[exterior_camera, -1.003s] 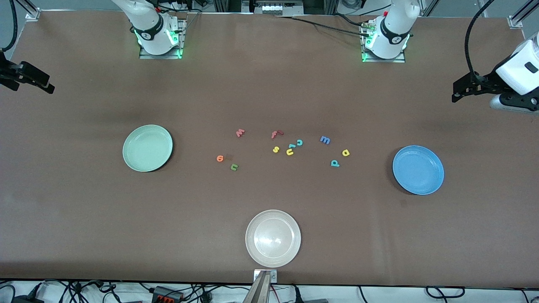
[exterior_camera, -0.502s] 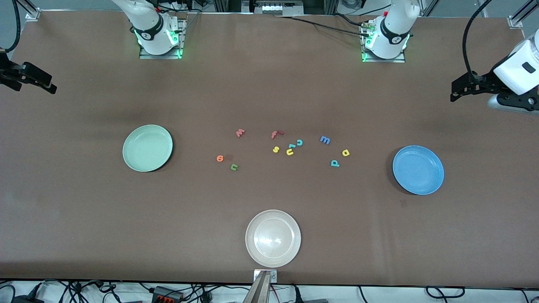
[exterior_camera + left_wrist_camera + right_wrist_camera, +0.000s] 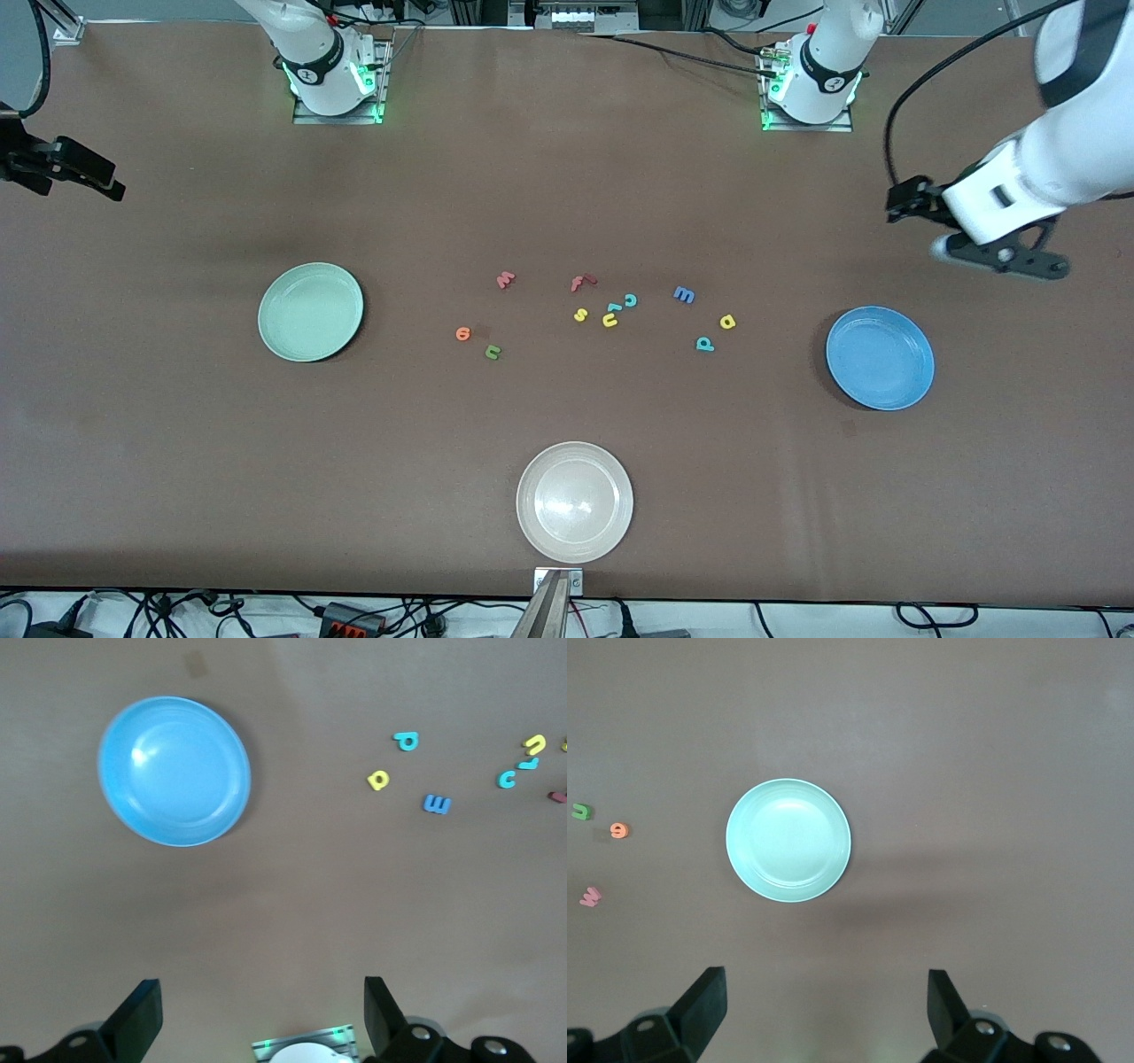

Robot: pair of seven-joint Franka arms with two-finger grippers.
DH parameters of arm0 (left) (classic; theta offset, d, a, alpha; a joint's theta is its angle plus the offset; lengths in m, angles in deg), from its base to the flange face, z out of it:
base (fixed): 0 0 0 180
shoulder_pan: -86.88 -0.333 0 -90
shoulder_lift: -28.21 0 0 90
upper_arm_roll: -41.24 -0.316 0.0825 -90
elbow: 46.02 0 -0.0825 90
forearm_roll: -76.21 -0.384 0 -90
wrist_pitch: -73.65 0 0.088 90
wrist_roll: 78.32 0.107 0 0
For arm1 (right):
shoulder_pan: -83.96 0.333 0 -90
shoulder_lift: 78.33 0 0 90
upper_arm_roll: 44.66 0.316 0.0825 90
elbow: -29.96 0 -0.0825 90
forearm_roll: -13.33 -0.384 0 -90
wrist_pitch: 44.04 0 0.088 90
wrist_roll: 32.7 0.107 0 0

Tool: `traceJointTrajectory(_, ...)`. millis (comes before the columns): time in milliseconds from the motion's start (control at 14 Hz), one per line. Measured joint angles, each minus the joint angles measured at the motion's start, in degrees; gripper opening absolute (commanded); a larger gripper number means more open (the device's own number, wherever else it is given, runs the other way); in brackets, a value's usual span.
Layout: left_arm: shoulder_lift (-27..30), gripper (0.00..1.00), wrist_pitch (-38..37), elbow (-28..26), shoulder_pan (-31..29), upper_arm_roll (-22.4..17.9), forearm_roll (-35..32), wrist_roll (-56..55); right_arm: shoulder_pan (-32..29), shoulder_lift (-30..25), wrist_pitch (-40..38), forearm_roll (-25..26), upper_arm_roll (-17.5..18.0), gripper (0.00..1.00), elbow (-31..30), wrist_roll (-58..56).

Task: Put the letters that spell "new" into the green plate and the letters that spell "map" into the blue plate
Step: 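Swing both grippers out over the plates toward the letter pile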

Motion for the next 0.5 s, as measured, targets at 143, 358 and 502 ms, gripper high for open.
traceJointTrajectory(143, -2.7, 1.0, 2.5, 0.0, 0.7, 0.4, 2.2, -6.6, 0.7, 1.0, 0.0, -0.1, 0.1, 1.0, -0.1, 0.0)
traceJointTrajectory(358, -6.3, 1.0, 7.0, -0.3, 2.1, 0.5, 4.5, -16.8, 3.7, 5.4, 0.6, -0.2, 0.3, 1.0, -0.8, 0.0)
traceJointTrajectory(502, -8.6, 1.0, 10.6, -0.8, 4.9, 0.6, 4.6, -26.6, 7.1, 10.4, 3.0, -0.3, 0.5, 1.0, -1.1, 0.0)
